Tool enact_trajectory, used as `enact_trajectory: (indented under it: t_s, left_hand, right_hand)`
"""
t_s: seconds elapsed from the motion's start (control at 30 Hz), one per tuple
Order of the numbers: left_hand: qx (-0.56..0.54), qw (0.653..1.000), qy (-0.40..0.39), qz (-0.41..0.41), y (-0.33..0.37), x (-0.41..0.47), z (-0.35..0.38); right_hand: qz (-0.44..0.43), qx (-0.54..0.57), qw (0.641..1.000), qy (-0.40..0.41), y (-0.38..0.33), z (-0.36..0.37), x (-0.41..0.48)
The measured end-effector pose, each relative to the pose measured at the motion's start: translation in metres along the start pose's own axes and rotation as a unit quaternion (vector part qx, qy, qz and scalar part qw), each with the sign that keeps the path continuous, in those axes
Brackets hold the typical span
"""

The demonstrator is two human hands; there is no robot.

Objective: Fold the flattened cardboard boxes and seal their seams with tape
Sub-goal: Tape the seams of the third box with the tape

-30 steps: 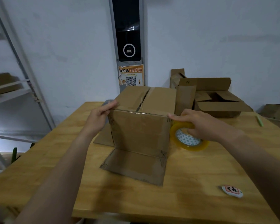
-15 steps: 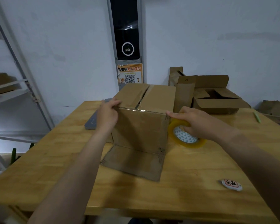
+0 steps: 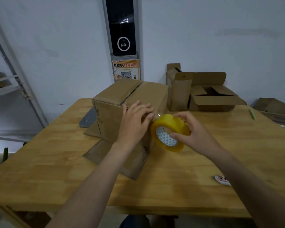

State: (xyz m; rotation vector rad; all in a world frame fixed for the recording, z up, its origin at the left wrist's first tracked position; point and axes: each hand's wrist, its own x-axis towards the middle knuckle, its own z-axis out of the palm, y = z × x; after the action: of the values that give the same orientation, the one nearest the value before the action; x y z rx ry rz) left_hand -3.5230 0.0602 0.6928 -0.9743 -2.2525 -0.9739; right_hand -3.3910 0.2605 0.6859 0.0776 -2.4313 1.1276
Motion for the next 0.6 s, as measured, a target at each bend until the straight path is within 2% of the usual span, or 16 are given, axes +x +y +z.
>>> enact_trajectory:
  t_s: [0.07, 0.17, 0.27, 0.47, 0.6]
  left_hand:
    - [0.012, 1.000, 0.014, 0.008, 0.003, -0.002, 0.005]
    - [0.032, 0.999, 0.030, 0.007, 0.003, -0.003, 0.009]
    - [0.049, 0.998, 0.038, 0.006, 0.001, -0.002, 0.011]
    - [0.109, 0.991, 0.075, -0.036, 0.010, 0.007, 0.020]
    - [0.111, 0.990, 0.089, -0.019, 0.005, 0.009, 0.024]
  right_hand:
    - [-0.031, -0.033, 0.999, 0.026, 0.004, 0.003, -0.006]
    - [-0.104, -0.141, 0.984, 0.040, 0.002, -0.001, -0.002]
    - [-0.093, -0.238, 0.967, 0.021, 0.005, -0.009, 0.005]
    - [-0.046, -0.218, 0.975, -0.015, 0.004, -0.004, 0.009]
    - [-0.027, -0.236, 0.970, -0.044, 0.004, 0.004, 0.025]
